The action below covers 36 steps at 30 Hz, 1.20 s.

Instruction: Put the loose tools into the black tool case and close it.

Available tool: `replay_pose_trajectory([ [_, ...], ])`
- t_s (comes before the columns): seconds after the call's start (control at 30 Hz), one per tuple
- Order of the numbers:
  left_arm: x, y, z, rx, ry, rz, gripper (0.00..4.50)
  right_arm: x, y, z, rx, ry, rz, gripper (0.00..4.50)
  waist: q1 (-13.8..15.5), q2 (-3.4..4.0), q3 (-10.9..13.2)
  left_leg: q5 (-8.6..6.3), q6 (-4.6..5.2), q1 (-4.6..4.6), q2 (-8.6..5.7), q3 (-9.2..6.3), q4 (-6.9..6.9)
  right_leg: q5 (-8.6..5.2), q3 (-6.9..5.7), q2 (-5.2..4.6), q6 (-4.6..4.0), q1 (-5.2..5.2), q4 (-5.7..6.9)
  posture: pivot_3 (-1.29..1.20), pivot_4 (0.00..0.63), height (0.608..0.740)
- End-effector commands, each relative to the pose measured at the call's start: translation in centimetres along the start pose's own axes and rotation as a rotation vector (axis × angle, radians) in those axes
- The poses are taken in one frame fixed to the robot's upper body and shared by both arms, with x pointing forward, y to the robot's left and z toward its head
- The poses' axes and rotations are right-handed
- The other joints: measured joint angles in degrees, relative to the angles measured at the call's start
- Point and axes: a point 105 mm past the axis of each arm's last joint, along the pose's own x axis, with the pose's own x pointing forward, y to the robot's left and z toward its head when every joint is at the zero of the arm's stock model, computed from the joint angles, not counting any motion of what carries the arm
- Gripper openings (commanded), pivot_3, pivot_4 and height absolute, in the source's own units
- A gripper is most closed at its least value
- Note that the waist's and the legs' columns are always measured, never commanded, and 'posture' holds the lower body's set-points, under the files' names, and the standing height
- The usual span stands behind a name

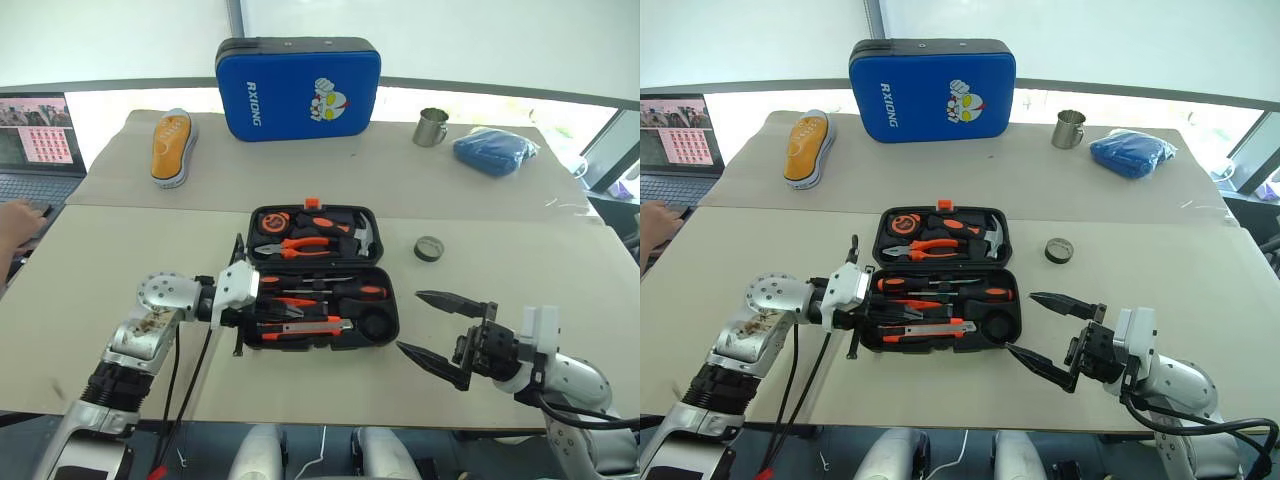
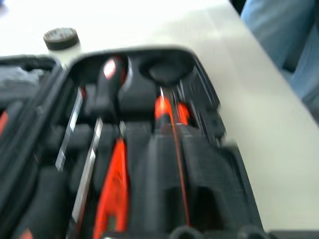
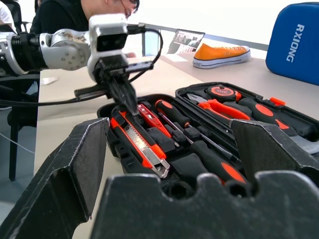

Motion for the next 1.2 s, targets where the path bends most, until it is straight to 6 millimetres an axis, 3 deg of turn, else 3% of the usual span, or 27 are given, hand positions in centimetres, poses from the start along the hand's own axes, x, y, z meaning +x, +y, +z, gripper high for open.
replay_pose_trajectory([
  [0.03, 0.7, 0.3, -0.5, 0.07, 0.024, 0.027, 0.02, 0.1, -0.1, 0.7, -0.035, -0.025, -0.007, 4.5, 0.11, 0.0, 0.0, 0.0, 0.0, 0.0, 0.0, -0.01, 0.0, 0.0, -0.01, -0.01, 0.0, 0.01, 0.0, 0.0, 0.15, 0.74],
  [0.27, 1.6, 0.2, -2.2, 0.012, 0.094, 0.04, 0.02, 0.2, -0.1, 0.6, -0.028, -0.025, -0.008, 4.5, 0.15, 0.05, -0.03, 0.0, 0.0, 0.42, -0.02, 0.03, 0.01, 0.0, -0.1, -0.03, 0.02, 0.55, -0.07, 0.0, 0.15, 0.74],
  [0.43, 1.9, -1.8, -3.5, -0.066, 0.186, -0.065, 0.02, 0.2, 0.0, 0.7, -0.022, -0.026, -0.005, 4.5, -0.08, 0.19, -0.15, 0.0, 0.0, 0.63, 0.0, 0.07, 0.01, -0.01, -0.11, -0.03, 0.03, 0.76, -0.09, 0.0, 0.15, 0.74],
  [0.53, 2.2, -2.0, -3.4, -0.093, 0.185, -0.07, 0.02, 0.2, 0.0, 0.7, -0.02, -0.025, -0.008, 4.5, -0.24, 0.41, -0.28, -0.01, 0.01, 0.64, 0.02, 0.04, -0.07, -0.02, -0.09, 0.0, 0.03, 0.74, -0.12, 0.0, 0.15, 0.74],
  [0.67, 2.8, -2.6, -4.9, -0.145, 0.247, -0.073, 0.02, 0.2, 0.1, 0.6, -0.017, -0.027, -0.014, 4.5, -0.05, 0.6, -0.45, -0.02, 0.02, 0.62, 0.0, 0.05, -0.06, -0.02, -0.09, 0.0, 0.04, 0.76, -0.17, 0.0, 0.15, 0.74],
  [0.73, 2.9, -2.4, -4.7, -0.154, 0.216, -0.049, 0.02, 0.2, 0.0, 0.5, -0.018, -0.029, -0.02, 4.5, 0.0, 0.7, -0.57, -0.02, 0.02, 0.64, -0.03, 0.07, -0.06, -0.02, -0.09, -0.04, 0.05, 0.8, -0.21, 0.0, 0.15, 0.74],
  [0.87, 2.5, -1.6, -2.3, -0.115, 0.038, -0.029, 0.02, 0.0, -0.1, 0.6, -0.021, -0.027, -0.038, 4.5, -0.08, 0.8, -0.69, -0.02, 0.02, 0.68, -0.02, 0.1, -0.06, -0.03, -0.08, -0.04, 0.06, 0.81, -0.2, 0.0, 0.15, 0.74],
  [0.97, 0.8, -0.4, -0.7, -0.068, -0.005, 0.017, 0.7, -1.2, -0.5, 0.6, -0.022, 0.003, -0.069, 4.5, -0.23, 0.8, -0.68, -0.02, 0.02, 0.61, 0.0, 0.1, -0.07, -0.03, -0.09, -0.01, 0.05, 0.75, -0.2, 0.0, 0.15, 0.74],
  [1.1, -2.4, 1.6, 3.1, -0.052, -0.191, 0.158, 2.09, -3.3, -1.0, 0.8, -0.032, 0.041, -0.149, 4.5, -0.48, 0.74, -0.58, -0.02, 0.02, 0.36, 0.03, 0.0, -0.08, -0.02, -0.09, 0.01, 0.04, 0.51, -0.2, 0.0, 0.15, 0.74],
  [1.2, -5.5, 2.0, 4.8, -0.041, -0.298, 0.255, 3.14, -5.3, -1.4, 0.8, -0.048, 0.068, -0.237, 4.5, -0.5, 0.71, -0.56, -0.02, 0.02, 0.35, 0.05, -0.15, -0.08, -0.02, -0.1, -0.01, 0.04, 0.49, -0.2, 0.0, 0.15, 0.74],
])
